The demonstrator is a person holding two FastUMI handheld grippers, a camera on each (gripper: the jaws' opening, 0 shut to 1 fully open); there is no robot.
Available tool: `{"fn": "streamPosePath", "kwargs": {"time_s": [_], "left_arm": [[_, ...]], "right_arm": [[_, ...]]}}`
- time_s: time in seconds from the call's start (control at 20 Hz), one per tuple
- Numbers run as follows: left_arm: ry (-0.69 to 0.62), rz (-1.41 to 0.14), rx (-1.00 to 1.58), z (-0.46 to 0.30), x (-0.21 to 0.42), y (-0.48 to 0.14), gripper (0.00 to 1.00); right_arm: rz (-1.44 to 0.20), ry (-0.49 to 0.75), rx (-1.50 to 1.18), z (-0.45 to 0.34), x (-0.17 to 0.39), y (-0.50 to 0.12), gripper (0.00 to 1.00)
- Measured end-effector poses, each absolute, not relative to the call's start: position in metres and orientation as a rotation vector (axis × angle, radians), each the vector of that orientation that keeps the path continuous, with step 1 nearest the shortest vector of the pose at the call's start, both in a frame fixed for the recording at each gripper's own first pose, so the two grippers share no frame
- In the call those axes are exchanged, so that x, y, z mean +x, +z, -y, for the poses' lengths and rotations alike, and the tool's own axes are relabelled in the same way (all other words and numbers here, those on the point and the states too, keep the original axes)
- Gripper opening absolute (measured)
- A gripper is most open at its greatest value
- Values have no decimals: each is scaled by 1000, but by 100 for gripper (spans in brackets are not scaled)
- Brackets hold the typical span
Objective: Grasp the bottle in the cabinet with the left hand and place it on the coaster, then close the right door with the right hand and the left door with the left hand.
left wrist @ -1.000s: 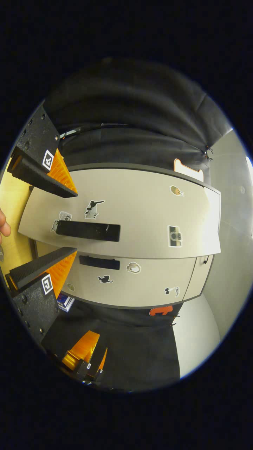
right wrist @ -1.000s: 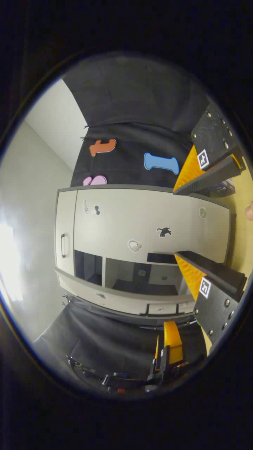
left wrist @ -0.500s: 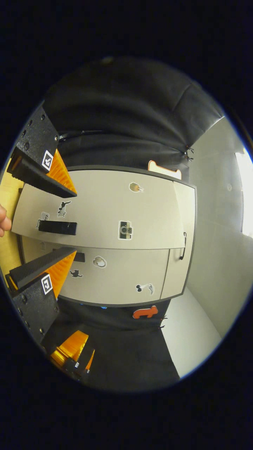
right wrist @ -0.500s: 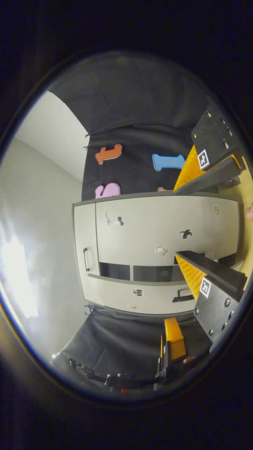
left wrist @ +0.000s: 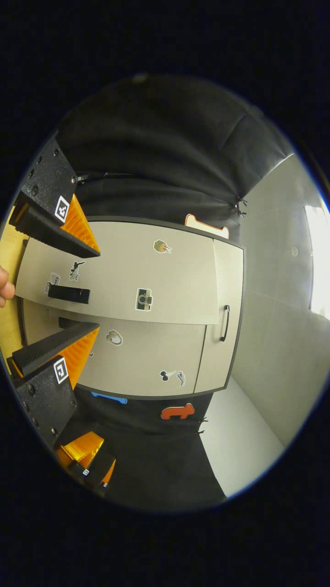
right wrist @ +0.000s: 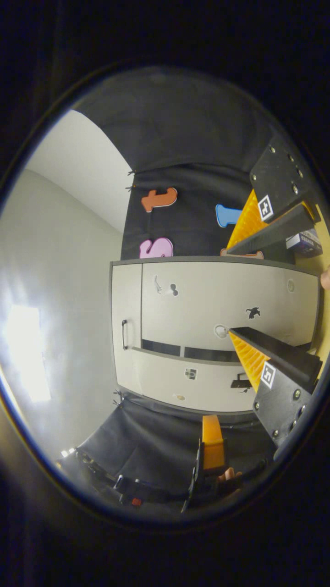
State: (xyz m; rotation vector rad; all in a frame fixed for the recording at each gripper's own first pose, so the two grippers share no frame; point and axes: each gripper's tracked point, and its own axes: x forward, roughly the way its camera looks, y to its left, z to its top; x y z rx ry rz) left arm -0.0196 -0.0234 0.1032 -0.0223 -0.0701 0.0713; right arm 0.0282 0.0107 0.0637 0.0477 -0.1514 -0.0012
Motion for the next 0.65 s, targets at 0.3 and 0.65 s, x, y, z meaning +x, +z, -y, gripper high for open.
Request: {"fn": "streamPosePath", "kwargs": {"time_s": [0.3,0.65], "left_arm": [[77,66,-1,65,-21,99,91],[58,51,-9,148,-13,83,91]], "right_arm": [[126,1,26,31,25,58,93],[88,7,-19,104,22,47,95]]}}
